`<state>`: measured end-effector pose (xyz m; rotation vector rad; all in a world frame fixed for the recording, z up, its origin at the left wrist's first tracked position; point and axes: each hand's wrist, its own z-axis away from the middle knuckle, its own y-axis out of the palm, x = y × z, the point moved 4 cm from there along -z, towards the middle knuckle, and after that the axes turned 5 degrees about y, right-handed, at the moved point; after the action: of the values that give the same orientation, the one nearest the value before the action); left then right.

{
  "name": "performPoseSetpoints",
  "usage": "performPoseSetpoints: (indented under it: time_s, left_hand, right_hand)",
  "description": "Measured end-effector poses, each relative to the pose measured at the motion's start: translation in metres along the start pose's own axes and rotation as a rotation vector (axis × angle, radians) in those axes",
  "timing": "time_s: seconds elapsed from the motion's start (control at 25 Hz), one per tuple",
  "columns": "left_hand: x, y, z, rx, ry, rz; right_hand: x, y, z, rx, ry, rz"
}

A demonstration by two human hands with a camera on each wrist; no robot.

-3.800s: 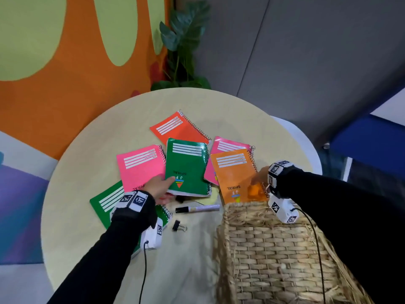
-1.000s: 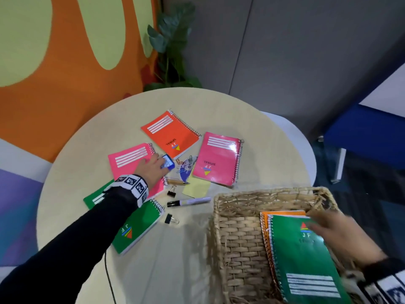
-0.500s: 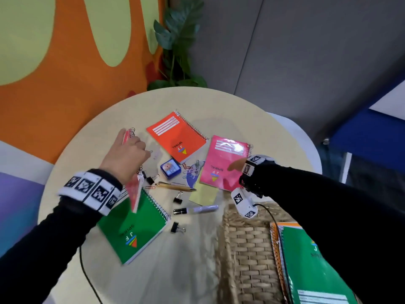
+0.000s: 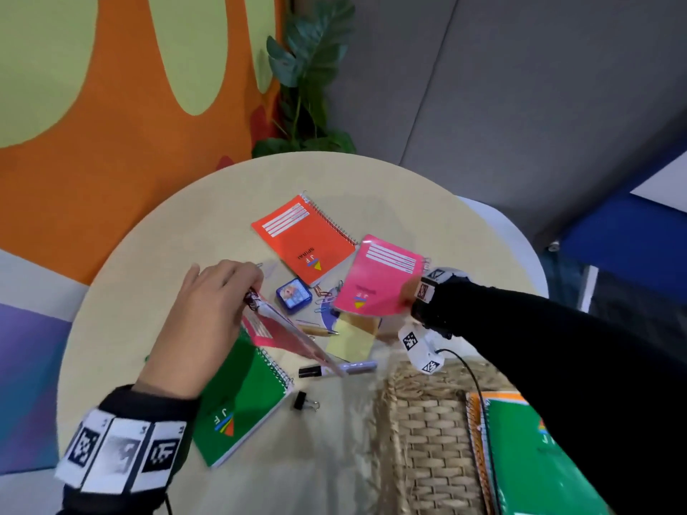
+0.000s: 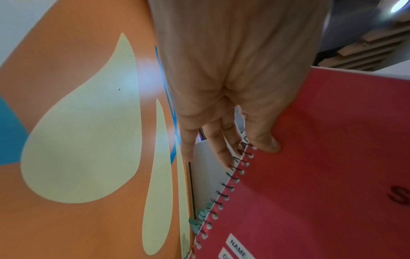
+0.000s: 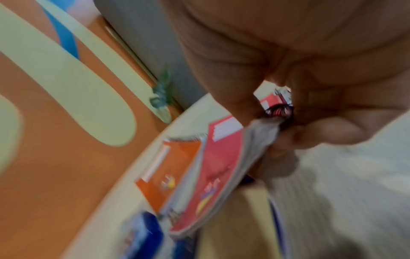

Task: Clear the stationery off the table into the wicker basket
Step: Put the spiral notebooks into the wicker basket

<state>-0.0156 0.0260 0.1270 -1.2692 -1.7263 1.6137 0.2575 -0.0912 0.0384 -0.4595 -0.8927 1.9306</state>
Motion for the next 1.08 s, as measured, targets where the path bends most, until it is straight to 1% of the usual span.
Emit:
performPoseSetpoints:
  time_s: [0.04,0.08,0.16,0.24,0.28,0.32,0.36,0.4,0.44,0.48,0.52,0.6,0.72,0.88,0.92,0.96,1.0,1.04,1.08]
  left_hand:
    - [-0.003,-0.002,0.0,-0.008,-0.006,0.042]
    - [-0.007,-0.001,0.0,-0.016,-0.012,0.092]
    - [-0.016,-0.004,-0.001,-0.057,-0.049,0.181]
    - [-0.03,-0.011,-0.003,-0.13,-0.069,0.243]
    - [-0.036,-0.014,-0.005,-0.166,-0.076,0.248]
    - [-0.039,-0.014,-0.005,-0.205,-0.086,0.266]
    - [-0.04,-0.015,-0.004,-0.243,-0.12,0.312]
    - [-0.042,-0.015,-0.002,-0.285,-0.153,0.373]
    - [-0.043,-0.015,0.001,-0.326,-0.194,0.41]
    - [-0.047,-0.012,0.003,-0.361,-0.23,0.419]
    - [-0.055,-0.01,0.007,-0.379,-0.269,0.417]
    - [-0.074,-0.007,0.015,-0.405,-0.303,0.517]
    - [-0.101,0.004,0.03,-0.361,-0.315,0.675]
    - [-0.12,0.022,0.057,-0.267,-0.348,0.815]
    - [-0.122,0.027,0.063,-0.235,-0.359,0.82]
    - [-0.124,0.031,0.068,-0.205,-0.368,0.823]
    - [-0.127,0.033,0.072,-0.182,-0.378,0.828]
    - [-0.13,0.035,0.075,-0.163,-0.386,0.844]
    - [-0.13,0.038,0.077,-0.149,-0.39,0.864]
  right_hand:
    - [-0.001,-0.009,0.003,0.042,0.045,-0.237]
    - [-0.009,-0.018,0.001,0.029,0.012,-0.365]
    - [-0.029,-0.046,0.013,-0.127,-0.006,-0.533]
    - [-0.055,-0.082,0.055,-0.337,-0.092,-0.435]
    - [-0.072,-0.098,0.081,-0.455,-0.16,-0.31]
    - [-0.091,-0.11,0.107,-0.564,-0.242,-0.129]
    - [-0.106,-0.116,0.131,-0.61,-0.296,0.007]
    - [-0.121,-0.119,0.155,-0.614,-0.307,0.085]
    - [-0.13,-0.117,0.176,-0.585,-0.309,0.215]
    - [-0.135,-0.11,0.192,-0.518,-0.309,0.392]
    - [-0.135,-0.1,0.205,-0.411,-0.321,0.569]
    - [-0.132,-0.072,0.217,-0.201,-0.383,0.843]
    - [-0.128,-0.007,0.199,-0.044,-0.49,1.068]
    - [-0.123,0.08,0.139,0.206,-0.503,1.267]
    - [-0.124,0.094,0.127,0.227,-0.529,1.303]
    - [-0.126,0.101,0.118,0.206,-0.587,1.313]
    - [-0.131,0.105,0.109,0.147,-0.663,1.284]
    - [-0.136,0.103,0.105,0.048,-0.715,1.182]
    - [-0.144,0.097,0.102,-0.033,-0.725,0.99]
